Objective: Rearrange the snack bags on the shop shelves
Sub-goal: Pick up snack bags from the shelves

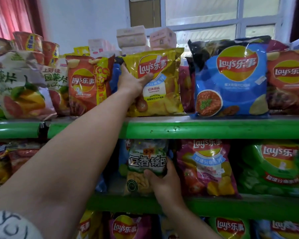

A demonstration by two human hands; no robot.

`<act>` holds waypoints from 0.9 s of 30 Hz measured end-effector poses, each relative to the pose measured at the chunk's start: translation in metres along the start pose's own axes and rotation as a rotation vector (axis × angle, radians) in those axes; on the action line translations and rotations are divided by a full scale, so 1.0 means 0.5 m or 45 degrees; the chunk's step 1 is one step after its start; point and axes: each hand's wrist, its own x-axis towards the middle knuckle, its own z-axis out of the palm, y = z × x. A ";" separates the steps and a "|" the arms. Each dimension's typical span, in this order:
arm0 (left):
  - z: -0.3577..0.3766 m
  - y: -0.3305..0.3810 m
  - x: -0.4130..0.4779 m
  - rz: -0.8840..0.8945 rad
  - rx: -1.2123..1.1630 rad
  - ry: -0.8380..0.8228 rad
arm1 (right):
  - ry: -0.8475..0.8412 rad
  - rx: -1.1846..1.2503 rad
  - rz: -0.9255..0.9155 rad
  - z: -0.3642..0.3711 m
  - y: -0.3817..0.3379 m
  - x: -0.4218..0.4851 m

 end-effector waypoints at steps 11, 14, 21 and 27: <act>-0.053 0.027 -0.071 0.302 0.420 0.218 | -0.060 0.042 0.058 -0.015 -0.007 0.004; -0.107 0.019 -0.135 0.471 0.401 0.231 | -0.087 0.009 0.038 -0.019 -0.008 -0.004; -0.299 -0.231 -0.339 0.108 0.506 0.546 | -0.083 0.015 0.023 -0.020 0.004 -0.011; -0.313 -0.403 -0.404 -0.434 0.466 0.160 | -0.051 0.046 0.064 -0.006 0.004 -0.014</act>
